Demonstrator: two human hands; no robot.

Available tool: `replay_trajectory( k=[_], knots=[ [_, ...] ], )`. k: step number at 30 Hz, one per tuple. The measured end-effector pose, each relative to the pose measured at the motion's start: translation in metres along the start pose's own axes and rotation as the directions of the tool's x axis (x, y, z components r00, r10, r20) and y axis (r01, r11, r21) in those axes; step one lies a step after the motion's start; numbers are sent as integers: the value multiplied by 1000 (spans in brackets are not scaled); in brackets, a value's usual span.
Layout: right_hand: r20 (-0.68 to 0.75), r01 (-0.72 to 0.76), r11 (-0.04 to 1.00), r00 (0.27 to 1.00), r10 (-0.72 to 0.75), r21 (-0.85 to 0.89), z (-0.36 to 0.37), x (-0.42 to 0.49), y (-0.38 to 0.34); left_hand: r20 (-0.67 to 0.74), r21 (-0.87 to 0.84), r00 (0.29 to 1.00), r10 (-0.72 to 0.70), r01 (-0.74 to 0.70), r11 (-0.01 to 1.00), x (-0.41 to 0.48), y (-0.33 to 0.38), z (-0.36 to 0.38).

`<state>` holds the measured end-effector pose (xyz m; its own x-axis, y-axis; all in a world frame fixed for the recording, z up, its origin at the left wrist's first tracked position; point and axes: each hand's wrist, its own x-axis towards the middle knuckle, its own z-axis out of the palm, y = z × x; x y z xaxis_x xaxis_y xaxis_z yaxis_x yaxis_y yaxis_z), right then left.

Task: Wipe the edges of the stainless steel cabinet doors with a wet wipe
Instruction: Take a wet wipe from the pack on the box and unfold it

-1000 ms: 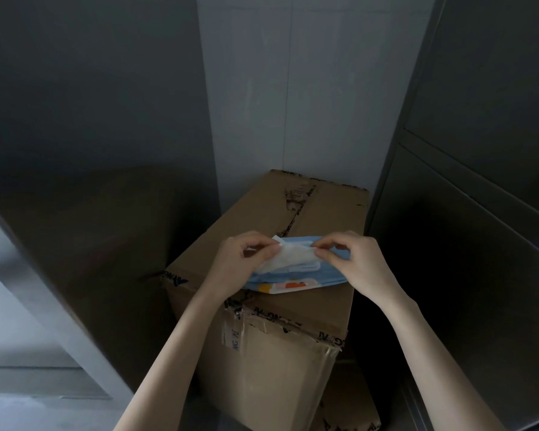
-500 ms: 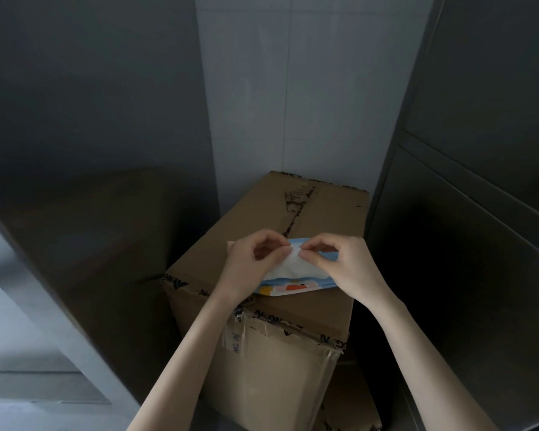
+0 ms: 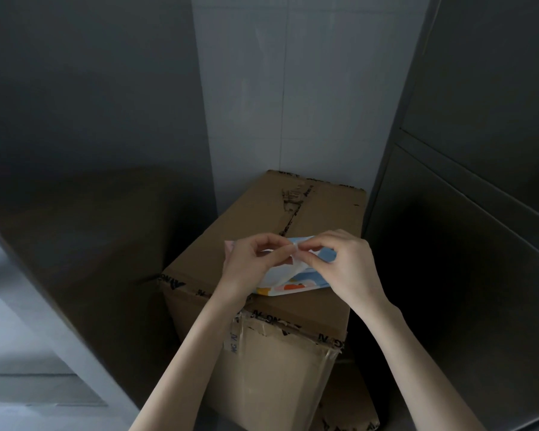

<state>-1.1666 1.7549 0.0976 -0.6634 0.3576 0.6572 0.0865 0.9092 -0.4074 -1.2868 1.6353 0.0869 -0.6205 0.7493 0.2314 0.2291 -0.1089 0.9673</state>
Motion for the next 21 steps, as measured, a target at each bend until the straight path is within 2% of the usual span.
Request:
replay_trajectory(
  k=[5, 8, 12, 14, 21],
  knots=[
    [0, -48, 998, 999, 48, 43, 2, 0, 3, 2, 84, 1000, 16, -16, 996, 0, -1, 1],
    [-10, -95, 991, 995, 96, 92, -2, -1, 8, -44, 123, 999, -4, 9, 992, 2, -6, -1],
    [-64, -220, 961, 970, 234, 167, -11, 0, 20, -118, -98, 982, -148, 137, 986, 7, -11, -9],
    [-84, -258, 946, 957, 279, 199, -15, 2, 26, -147, -198, 974, -175, 144, 970, 10, -10, -12],
    [-155, -358, 887, 897, 413, 294, -26, 8, 45, -231, -284, 955, -184, 115, 952, 24, -14, -19]
  ],
)
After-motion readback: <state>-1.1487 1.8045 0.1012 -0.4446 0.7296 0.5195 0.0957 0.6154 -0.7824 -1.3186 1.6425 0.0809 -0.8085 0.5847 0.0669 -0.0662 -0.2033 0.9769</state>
